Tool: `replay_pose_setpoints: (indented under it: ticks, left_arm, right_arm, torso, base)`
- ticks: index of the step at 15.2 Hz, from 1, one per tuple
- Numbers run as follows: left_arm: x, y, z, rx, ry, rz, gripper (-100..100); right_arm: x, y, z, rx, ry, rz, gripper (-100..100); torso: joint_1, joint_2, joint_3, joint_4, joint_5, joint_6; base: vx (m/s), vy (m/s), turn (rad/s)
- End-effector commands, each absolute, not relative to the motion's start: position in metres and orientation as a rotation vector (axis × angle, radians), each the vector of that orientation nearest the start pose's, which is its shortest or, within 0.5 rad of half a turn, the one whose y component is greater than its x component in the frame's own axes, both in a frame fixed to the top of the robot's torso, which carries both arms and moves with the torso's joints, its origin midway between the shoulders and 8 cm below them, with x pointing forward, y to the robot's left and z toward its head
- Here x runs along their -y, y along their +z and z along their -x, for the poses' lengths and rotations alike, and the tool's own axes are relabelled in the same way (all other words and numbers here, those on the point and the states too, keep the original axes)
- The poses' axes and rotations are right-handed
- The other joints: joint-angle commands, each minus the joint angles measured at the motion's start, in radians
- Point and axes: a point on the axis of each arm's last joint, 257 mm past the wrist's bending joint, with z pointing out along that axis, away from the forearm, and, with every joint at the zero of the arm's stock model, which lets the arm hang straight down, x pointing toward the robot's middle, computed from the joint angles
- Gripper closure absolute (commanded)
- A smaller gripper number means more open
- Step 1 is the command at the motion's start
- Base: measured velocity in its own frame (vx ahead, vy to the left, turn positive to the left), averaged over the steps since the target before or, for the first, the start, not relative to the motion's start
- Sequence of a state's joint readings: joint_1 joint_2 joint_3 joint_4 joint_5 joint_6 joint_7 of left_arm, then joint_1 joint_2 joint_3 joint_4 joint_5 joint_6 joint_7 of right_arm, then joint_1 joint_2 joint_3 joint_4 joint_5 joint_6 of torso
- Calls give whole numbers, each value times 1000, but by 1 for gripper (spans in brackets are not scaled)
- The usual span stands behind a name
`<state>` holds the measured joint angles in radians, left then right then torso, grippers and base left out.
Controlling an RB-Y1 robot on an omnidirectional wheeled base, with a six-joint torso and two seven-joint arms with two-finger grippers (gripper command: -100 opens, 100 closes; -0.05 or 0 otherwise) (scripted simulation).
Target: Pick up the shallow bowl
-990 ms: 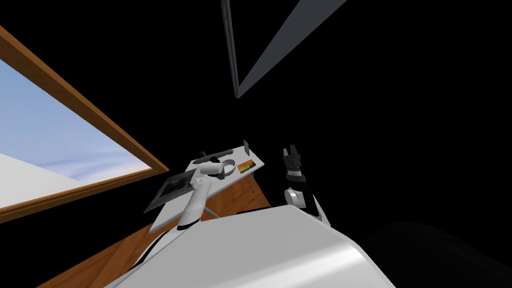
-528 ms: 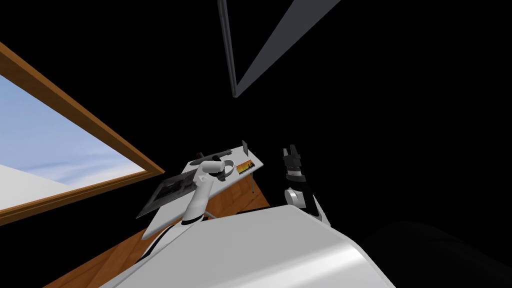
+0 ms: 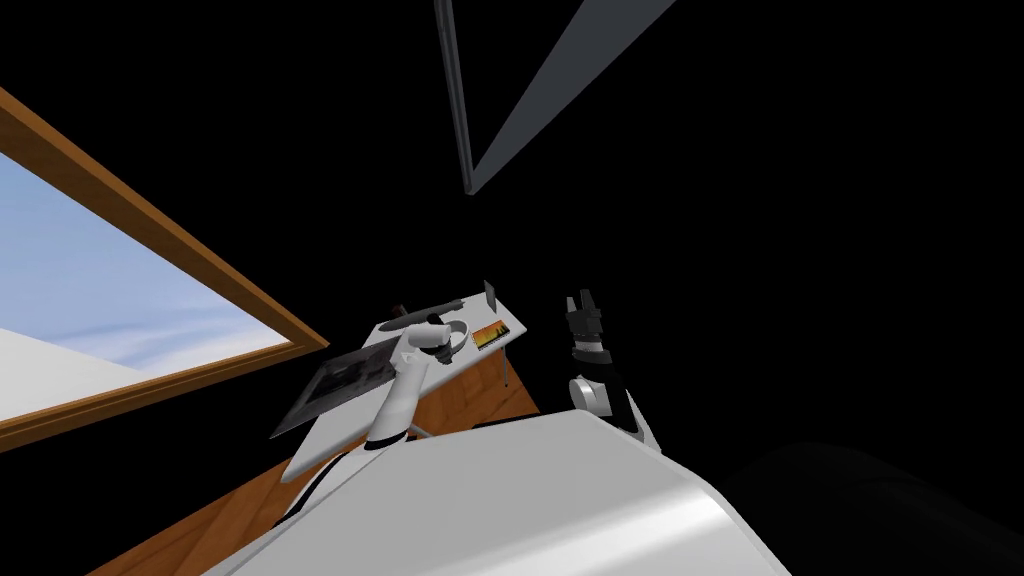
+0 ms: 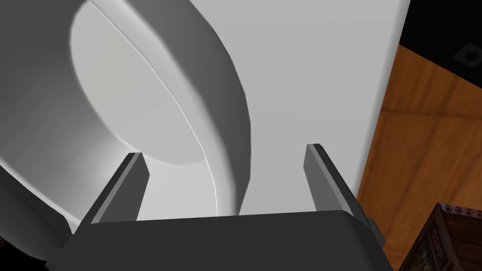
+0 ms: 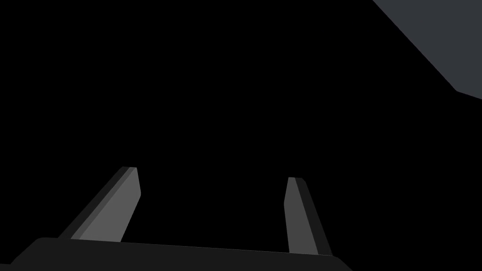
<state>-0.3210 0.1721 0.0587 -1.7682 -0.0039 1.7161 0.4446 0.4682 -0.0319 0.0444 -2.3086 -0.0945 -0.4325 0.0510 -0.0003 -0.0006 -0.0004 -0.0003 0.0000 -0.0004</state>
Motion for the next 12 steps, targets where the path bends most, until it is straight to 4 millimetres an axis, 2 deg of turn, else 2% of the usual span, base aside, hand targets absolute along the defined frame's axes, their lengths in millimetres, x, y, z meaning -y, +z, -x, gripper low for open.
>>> replay_pose_setpoints:
  ticks: [1, 2, 6, 7, 10, 12]
  left_arm:
    - [-285, -309, -446, -1523, -315, 2337, -100]
    - [-285, -309, -447, -1523, -317, 2335, 100]
    - [-285, -310, -446, -1526, -314, 2336, 100]
    - [-284, -301, -445, -1520, -317, 2336, 100]
    - [-283, -292, -442, -1517, -315, 2338, 100]
    - [-282, -293, -442, -1519, -317, 2337, 100]
  right_arm:
    - [268, 34, -353, -608, 1372, -689, 0]
    - [268, 34, -353, -608, 1372, -689, 0]
    - [268, 34, -353, -608, 1372, -689, 0]
    - [268, 34, -353, -608, 1372, -689, 0]
    - [268, 34, -353, -608, 1372, -689, 0]
    - [268, 34, -353, -608, 1372, -689, 0]
  torso:
    - [0, 0, 0, 0, 0, 0]
    - [0, 0, 0, 0, 0, 0]
    - [0, 1, 1, 1, 0, 0]
    - [0, 1, 1, 1, 0, 0]
    - [0, 3, 3, 3, -1, -1]
    - [-1, 4, 4, 4, -1, -1]
  base:
    - [6, -1, 5]
    - [0, 0, 0]
    - [0, 0, 0]
    - [-7, 0, -12]
    - [-10, 3, -15]
    - [-9, 3, -9]
